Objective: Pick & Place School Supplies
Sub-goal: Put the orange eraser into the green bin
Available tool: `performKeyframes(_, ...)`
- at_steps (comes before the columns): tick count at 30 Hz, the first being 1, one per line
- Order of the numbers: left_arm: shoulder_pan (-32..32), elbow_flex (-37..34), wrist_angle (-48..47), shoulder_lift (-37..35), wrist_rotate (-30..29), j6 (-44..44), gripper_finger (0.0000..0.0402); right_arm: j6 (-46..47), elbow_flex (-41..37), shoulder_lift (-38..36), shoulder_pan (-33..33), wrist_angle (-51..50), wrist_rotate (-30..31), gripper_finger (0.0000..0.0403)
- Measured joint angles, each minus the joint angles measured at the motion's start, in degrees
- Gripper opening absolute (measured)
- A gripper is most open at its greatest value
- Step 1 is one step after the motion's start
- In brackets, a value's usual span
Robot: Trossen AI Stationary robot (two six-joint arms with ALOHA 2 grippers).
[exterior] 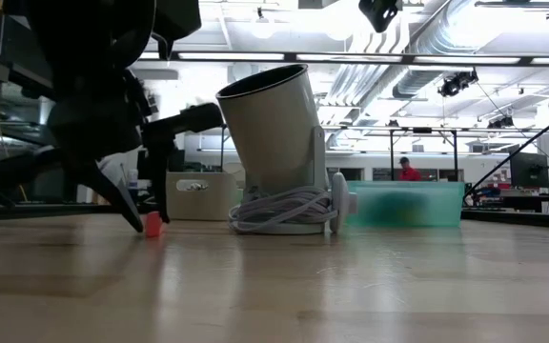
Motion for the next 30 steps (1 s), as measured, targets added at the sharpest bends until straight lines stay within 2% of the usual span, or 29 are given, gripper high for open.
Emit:
performKeyframes(11,0.0,0.0,0.0,0.0,0.31,-1.26,0.0046,0.85,0.0,0.0,0.44,0.04,0.19,0.0064)
performKeyframes(20,-1.01,0.0,-0.02,-0.04,-0.08,-1.8,0.0041,0.85,-0.02,0.0,0.42,0.04,0.11,0.0064)
performKeyframes(24,-2.62,0.0,-0.09,-0.39,-1.88,-5.96,0.0041,0.85,0.0,0.0,0.42,0.04,0.1,0.0064)
performKeyframes(30,-5.35,0.08,0.75,-3.45,-4.41,-17.84,0.004,0.85,0.0,0.0,0.38,0.08,0.19,0.0064)
